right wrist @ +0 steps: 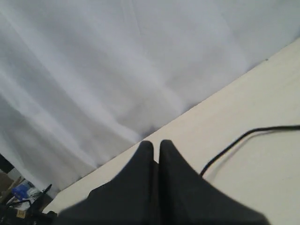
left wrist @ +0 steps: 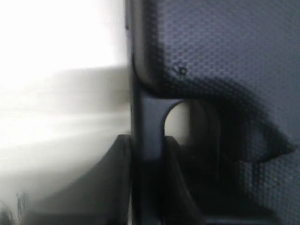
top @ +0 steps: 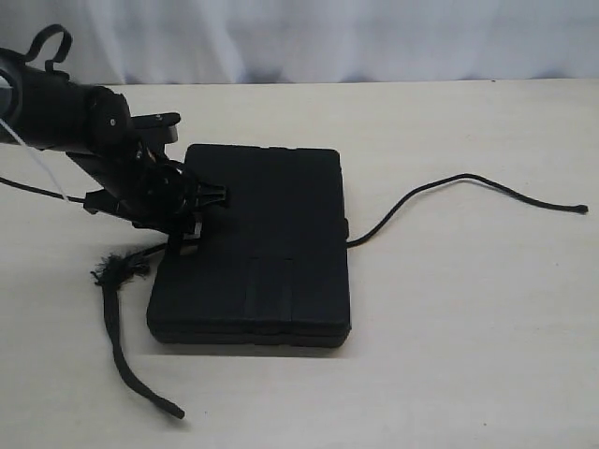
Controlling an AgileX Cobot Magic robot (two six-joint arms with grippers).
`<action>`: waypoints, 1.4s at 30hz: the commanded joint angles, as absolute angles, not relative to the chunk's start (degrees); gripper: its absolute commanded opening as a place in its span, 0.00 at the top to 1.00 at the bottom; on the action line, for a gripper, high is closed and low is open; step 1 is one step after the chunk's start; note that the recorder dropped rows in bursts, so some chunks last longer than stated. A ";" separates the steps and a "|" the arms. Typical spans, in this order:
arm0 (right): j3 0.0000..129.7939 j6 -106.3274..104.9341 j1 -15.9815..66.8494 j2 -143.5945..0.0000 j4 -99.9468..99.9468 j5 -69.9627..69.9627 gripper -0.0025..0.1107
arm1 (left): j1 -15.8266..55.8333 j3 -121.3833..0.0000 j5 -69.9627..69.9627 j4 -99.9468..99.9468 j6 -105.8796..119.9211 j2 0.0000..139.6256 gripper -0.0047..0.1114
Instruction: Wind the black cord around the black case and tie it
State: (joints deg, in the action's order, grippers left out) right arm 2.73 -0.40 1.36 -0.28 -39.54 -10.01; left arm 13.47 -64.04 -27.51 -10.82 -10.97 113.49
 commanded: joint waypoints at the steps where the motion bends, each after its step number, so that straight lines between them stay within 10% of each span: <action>1: 10.41 -10.58 1.51 0.00 -39.92 -13.96 0.94 | 13.69 -64.30 -27.03 -12.79 -10.67 112.82 0.96; 16: 23.90 -74.57 2.48 -42.63 -82.26 -39.27 0.94 | 11.30 -66.04 -32.33 -14.14 -10.67 103.33 0.96; 25: 37.53 -64.78 39.34 -68.08 -47.99 3.60 0.94 | 10.61 -70.36 -37.66 -14.38 -10.56 103.33 0.96; 36: 40.52 -119.15 42.11 -81.16 -93.92 52.53 0.94 | 10.61 -71.73 -38.34 -16.41 -10.56 103.33 0.96; 42: 39.68 -115.85 48.33 -78.81 -95.31 42.10 0.89 | 10.61 -71.73 -37.91 -21.91 -10.56 103.33 0.96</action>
